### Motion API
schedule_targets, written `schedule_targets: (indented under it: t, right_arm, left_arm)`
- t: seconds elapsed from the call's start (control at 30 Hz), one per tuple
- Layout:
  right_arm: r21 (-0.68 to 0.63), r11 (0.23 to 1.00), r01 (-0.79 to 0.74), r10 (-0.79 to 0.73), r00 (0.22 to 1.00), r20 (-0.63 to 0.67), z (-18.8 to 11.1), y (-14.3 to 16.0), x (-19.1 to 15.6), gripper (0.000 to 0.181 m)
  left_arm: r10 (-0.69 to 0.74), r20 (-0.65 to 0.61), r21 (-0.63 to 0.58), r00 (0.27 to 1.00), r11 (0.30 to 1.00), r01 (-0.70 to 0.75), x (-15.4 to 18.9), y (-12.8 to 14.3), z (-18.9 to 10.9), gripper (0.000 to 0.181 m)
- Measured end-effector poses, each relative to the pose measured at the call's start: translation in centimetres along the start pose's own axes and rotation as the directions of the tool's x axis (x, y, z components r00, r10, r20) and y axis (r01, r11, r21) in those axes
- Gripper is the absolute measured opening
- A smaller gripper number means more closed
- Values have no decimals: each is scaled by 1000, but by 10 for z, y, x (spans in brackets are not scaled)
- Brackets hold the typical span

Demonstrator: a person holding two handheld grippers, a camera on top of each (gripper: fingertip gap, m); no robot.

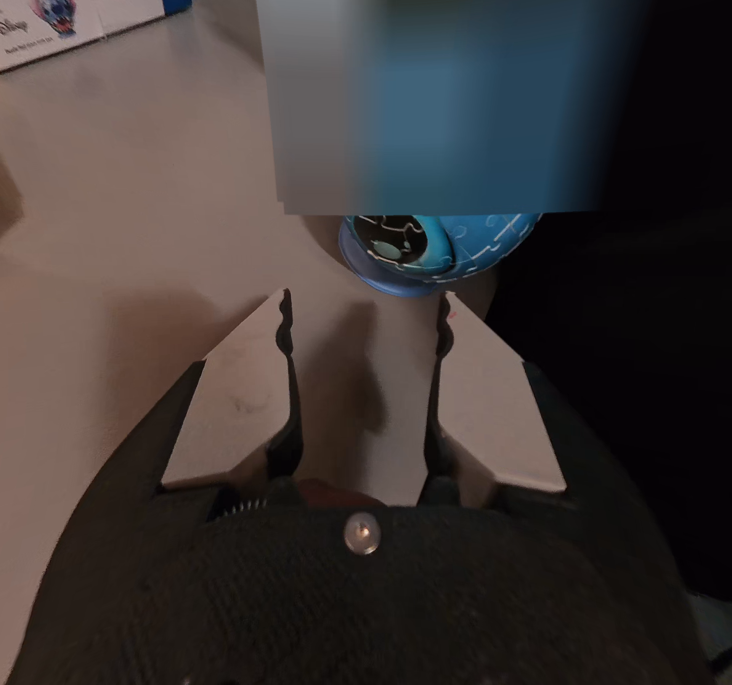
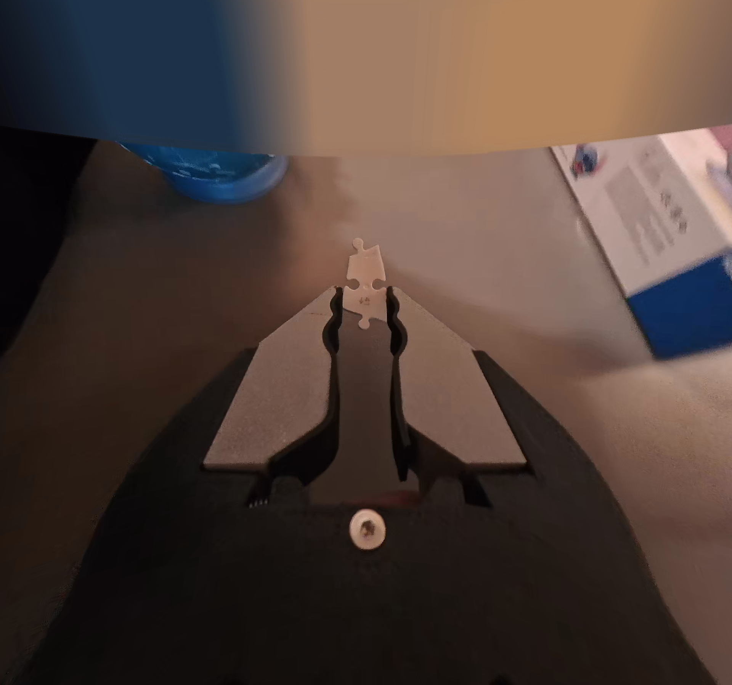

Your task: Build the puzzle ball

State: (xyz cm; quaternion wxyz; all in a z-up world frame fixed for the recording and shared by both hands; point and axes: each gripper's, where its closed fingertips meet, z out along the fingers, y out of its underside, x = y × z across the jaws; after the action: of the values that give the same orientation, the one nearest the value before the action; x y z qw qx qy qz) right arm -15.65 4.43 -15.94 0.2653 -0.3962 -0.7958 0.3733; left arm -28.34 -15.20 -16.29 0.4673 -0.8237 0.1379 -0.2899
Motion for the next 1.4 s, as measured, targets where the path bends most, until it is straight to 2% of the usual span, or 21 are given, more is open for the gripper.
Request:
schedule_targets:
  t: [0.1, 0.17, 0.23, 0.3, 0.37, 0.43, 0.5, 0.6, 0.73, 0.87, 1.0, 1.1, 1.13, 1.17, 1.2, 1.23, 1.3, 1.4]
  right_arm:
    - [47, 994, 99, -102, 991, 83, 20, -21, 7, 19]
    - [67, 985, 157, -164, 979, 122, 33, -30, 12, 19]
    - [83, 969, 232, -241, 961, 137, 43, -39, 15, 19]
    - [102, 949, 299, -311, 940, 140, 50, -50, 18, 19]
    - [121, 930, 348, -362, 922, 138, 53, -61, 20, 19]
    - [128, 911, 393, -408, 904, 126, 54, -73, 23, 19]
    - [118, 891, 439, -451, 885, 113, 54, -83, 26, 19]
    - [87, 860, 503, -510, 855, 93, 54, -95, 29, 19]
    - [54, 830, 555, -558, 826, 79, 55, -102, 30, 19]
    - [19, 804, 595, -595, 802, 50, 58, -104, 33, 19]
    - [12, 793, 609, -609, 792, 51, 63, -103, 32, 19]
    - [4, 793, 609, -609, 792, 42, 64, -102, 34, 19]
    - [8, 794, 608, -608, 793, 37, 64, -102, 35, 19]
    - [16, 794, 607, -607, 794, 32, 64, -102, 35, 7]
    - [22, 797, 603, -604, 797, 24, 65, -102, 35, 4]
    - [24, 809, 587, -588, 809, 14, 66, -101, 38, 6]
    - [31, 858, 512, -513, 859, 10, 66, -97, 42, 27]
    - [117, 943, 311, -313, 950, 4, 60, -97, 49, 21]
  left_arm:
    - [-43, -68, 59, 997, 997, 47, -1, -22, -16, 72]
    - [-52, -50, 101, 997, 993, 57, -11, -41, -27, 65]
    - [-83, -2, 78, 997, 994, 83, -26, -54, -32, 64]
    - [-110, 23, 0, 994, 994, 110, -37, -60, -29, 63]
    - [-95, 71, -78, 993, 992, 101, -48, -68, -20, 63]
    - [-108, 63, -123, 992, 986, 116, -50, -83, -6, 58]
    - [-143, -37, -138, 989, 981, 137, -38, -103, 9, 59]
    - [-199, -102, -195, 975, 965, 177, -36, -122, 32, 56]
    - [-224, -85, -281, 971, 940, 193, -47, -122, 64, 59]
    - [-313, -167, -297, 935, 920, 255, -39, -124, 87, 52]
    - [-353, -230, -296, 907, 913, 280, -35, -128, 100, 41]
    - [-335, -202, -271, 920, 922, 276, -44, -127, 103, 2]
    - [-325, -186, -266, 927, 925, 271, -47, -125, 103, 0]
    - [-310, -182, -265, 933, 929, 257, -47, -122, 104, 0]
    - [-298, -175, -258, 938, 934, 248, -48, -120, 106, 0]
    - [-287, -167, -248, 943, 938, 242, -49, -118, 107, 0]
    - [-274, -156, -209, 949, 948, 240, -51, -119, 107, 0]
    - [-205, -112, -106, 972, 975, 194, -56, -124, 101, 0]
